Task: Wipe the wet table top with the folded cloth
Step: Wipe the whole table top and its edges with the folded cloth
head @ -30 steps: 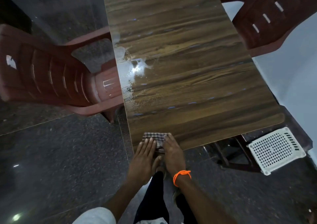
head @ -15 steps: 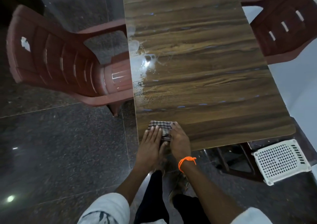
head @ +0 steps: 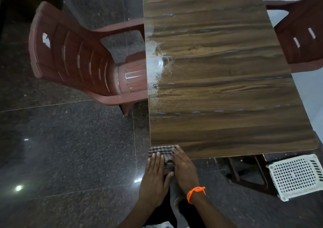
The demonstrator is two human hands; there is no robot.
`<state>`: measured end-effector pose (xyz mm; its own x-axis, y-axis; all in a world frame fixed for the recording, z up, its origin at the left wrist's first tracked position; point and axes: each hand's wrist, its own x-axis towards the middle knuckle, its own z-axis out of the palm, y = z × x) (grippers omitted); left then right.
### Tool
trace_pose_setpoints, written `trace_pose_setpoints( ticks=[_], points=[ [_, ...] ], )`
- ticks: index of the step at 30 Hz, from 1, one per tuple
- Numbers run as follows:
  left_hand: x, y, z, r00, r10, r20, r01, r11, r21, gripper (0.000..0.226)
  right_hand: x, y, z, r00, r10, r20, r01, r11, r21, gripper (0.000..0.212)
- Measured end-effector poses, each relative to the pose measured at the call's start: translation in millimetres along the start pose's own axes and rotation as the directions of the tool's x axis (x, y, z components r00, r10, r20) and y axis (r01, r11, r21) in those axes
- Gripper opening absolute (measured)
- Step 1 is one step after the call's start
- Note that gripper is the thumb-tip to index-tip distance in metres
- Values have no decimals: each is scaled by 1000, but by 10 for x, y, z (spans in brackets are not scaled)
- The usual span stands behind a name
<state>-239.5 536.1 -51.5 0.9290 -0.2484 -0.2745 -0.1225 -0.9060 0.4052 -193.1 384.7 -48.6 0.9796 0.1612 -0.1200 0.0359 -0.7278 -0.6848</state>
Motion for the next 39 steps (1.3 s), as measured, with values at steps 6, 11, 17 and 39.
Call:
trace_pose_setpoints(
  ticks=[6, 11, 17, 39],
  points=[
    [583, 126, -64, 994, 104, 34, -106, 993, 47, 68, 325, 236, -221, 985, 64, -162, -69, 997, -27, 32],
    [1182, -98, -292, 992, 125, 8, -126, 991, 42, 63, 867, 172, -258, 977, 75, -197, -84, 996, -39, 33],
    [1445, -536, -569, 998, 66, -18, -65, 996, 56, 59, 1345, -136, -35, 992, 22, -122, -34, 995, -90, 32],
    [1795, -309, -565, 958, 276, -78, -269, 959, 91, 58, 1498, 153, -421, 991, 66, -120, -82, 988, -129, 27]
  ],
)
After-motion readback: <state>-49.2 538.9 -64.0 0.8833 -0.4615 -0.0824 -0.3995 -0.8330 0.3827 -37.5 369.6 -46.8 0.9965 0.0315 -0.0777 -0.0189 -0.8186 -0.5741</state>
